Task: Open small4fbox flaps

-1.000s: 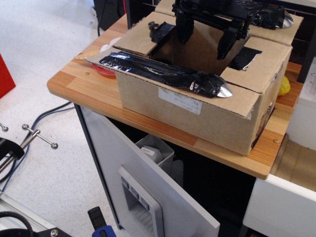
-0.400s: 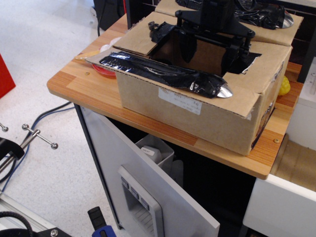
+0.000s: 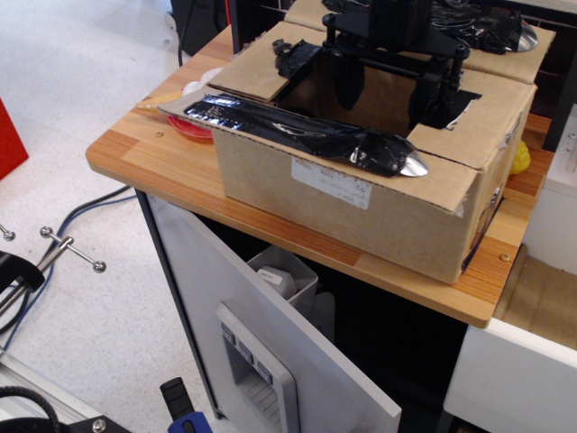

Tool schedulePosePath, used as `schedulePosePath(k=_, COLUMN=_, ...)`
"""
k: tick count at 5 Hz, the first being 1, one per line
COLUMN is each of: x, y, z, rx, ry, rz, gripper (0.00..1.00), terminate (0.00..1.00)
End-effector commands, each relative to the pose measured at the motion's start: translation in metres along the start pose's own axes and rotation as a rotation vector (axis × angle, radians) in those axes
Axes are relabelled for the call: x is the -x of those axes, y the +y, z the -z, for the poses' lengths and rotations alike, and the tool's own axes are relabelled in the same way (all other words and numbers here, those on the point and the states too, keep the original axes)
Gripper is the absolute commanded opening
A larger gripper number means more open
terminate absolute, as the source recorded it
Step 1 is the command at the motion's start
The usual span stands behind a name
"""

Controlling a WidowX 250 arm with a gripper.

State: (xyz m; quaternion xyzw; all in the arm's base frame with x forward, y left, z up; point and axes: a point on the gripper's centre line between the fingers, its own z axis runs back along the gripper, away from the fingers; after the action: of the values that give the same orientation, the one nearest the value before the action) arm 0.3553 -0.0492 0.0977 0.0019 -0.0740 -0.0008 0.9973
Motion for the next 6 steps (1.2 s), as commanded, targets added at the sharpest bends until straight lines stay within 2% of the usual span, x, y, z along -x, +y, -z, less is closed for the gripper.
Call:
schedulePosePath(k=1, x=-0.013, y=-0.034, z=-0.058, rx=0.075, ry=-0.138, rz=0.029, gripper=1.00, terminate=0.00)
schedulePosePath(k=3, x=-0.018, y=-0.065, z=-0.069, rx=0.057, ry=-0.177, rz=0.043, gripper=1.00, terminate=0.00)
schedulePosePath(k=4, x=-0.018, y=-0.096, z=-0.068, rx=0.005, ry=-0.204, rz=0.055, gripper=1.00, terminate=0.00)
schedulePosePath(k=5, x=-0.017, y=-0.118, z=-0.065, rx=-0.013, ry=-0.213, rz=0.040, gripper=1.00, terminate=0.00)
schedulePosePath(k=6, x=-0.013, y=-0.124, z=-0.049, rx=0.006, ry=-0.211, rz=0.030, gripper=1.00, terminate=0.00)
